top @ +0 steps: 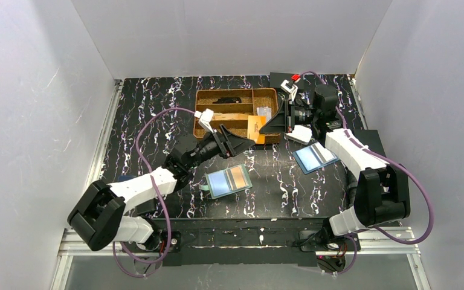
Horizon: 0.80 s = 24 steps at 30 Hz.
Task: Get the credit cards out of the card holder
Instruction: Remove the credit card from the card holder.
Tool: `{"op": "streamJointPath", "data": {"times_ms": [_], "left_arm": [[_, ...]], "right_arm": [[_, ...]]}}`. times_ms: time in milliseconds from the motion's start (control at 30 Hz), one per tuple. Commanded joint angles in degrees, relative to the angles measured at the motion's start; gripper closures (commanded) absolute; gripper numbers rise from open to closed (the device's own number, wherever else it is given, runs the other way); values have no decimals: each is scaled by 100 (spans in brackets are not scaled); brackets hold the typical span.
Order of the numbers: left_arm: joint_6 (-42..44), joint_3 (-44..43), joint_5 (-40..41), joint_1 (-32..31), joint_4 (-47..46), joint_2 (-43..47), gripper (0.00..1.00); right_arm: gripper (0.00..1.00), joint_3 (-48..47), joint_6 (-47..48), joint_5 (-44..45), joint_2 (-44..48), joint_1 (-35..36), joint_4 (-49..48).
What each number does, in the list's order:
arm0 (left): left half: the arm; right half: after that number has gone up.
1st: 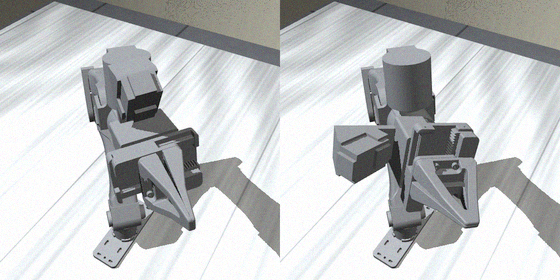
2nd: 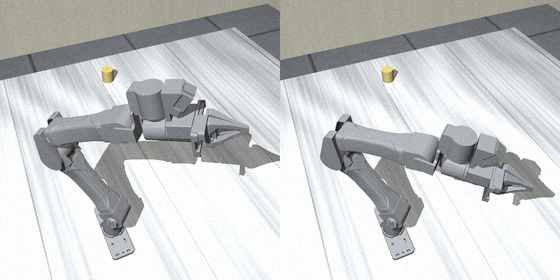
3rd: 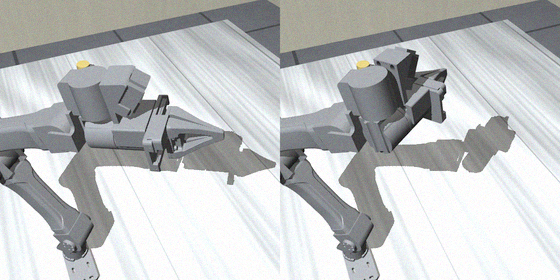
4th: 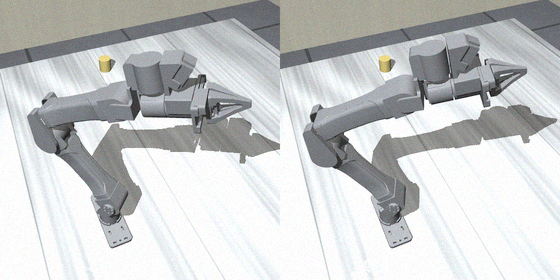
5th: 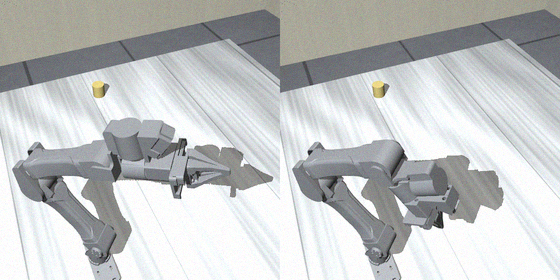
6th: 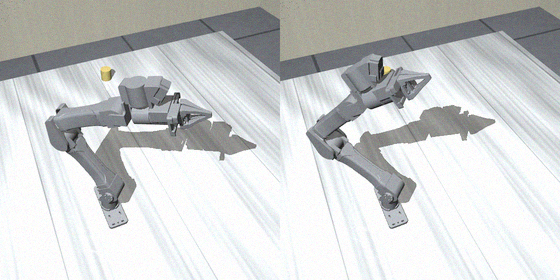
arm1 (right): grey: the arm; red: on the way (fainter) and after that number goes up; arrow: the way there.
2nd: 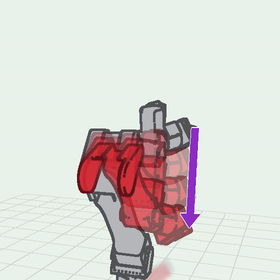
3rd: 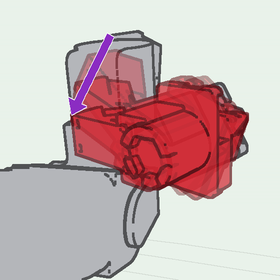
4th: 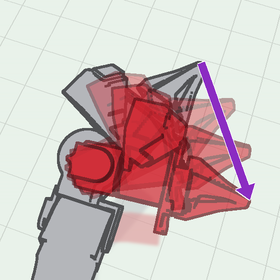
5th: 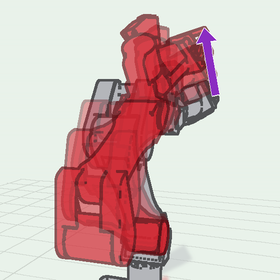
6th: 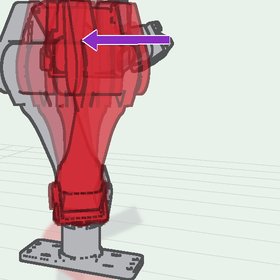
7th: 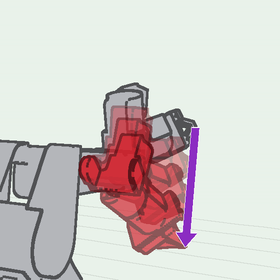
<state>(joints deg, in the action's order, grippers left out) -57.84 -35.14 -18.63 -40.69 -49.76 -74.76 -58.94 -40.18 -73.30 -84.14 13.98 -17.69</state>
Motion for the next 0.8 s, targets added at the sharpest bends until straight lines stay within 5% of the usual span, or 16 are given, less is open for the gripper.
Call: {"op": "streamJointPath", "data": {"times_ms": [0, 433, 667, 767], "left_arm": [[-288, -345, -102, -25, -216, -263, 23], [-528, -539, -394, -27, -359, -548, 53], [-350, -491, -535, -26, -444, -556, 99], [4, -377, -640, -20, -447, -403, 100]], "right_arm": [[99, 69, -20, -187, 200, 72, -279], [99, 306, 137, -202, 343, 105, -239], [99, 330, 328, -191, 388, 105, -83], [84, 326, 536, -188, 419, 105, 75]]}}
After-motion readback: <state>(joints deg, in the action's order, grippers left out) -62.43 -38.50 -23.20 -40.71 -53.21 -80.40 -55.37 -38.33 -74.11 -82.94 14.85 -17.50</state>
